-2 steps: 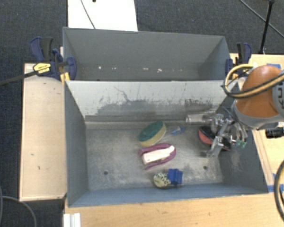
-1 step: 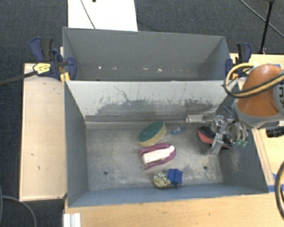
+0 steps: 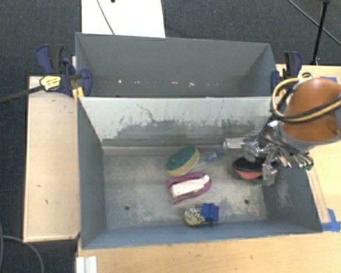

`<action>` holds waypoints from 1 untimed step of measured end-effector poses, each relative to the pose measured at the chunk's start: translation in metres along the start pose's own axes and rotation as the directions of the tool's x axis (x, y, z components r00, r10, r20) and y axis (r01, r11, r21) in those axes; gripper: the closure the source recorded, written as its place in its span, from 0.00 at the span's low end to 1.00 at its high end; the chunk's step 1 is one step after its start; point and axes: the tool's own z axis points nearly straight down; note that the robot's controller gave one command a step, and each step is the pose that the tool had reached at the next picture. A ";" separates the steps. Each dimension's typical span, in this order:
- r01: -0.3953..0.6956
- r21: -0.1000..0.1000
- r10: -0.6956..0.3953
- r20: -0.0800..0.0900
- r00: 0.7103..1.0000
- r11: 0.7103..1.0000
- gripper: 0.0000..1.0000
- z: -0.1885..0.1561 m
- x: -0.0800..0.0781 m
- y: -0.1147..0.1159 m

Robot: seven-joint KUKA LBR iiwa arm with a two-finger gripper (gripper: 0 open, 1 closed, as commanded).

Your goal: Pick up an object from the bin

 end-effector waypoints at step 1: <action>0.687 -0.026 -0.688 -0.008 0.726 0.726 1.00 -0.005 -0.026 0.006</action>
Offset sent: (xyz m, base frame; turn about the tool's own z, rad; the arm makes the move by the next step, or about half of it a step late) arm 0.0159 0.0168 0.0010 -0.7596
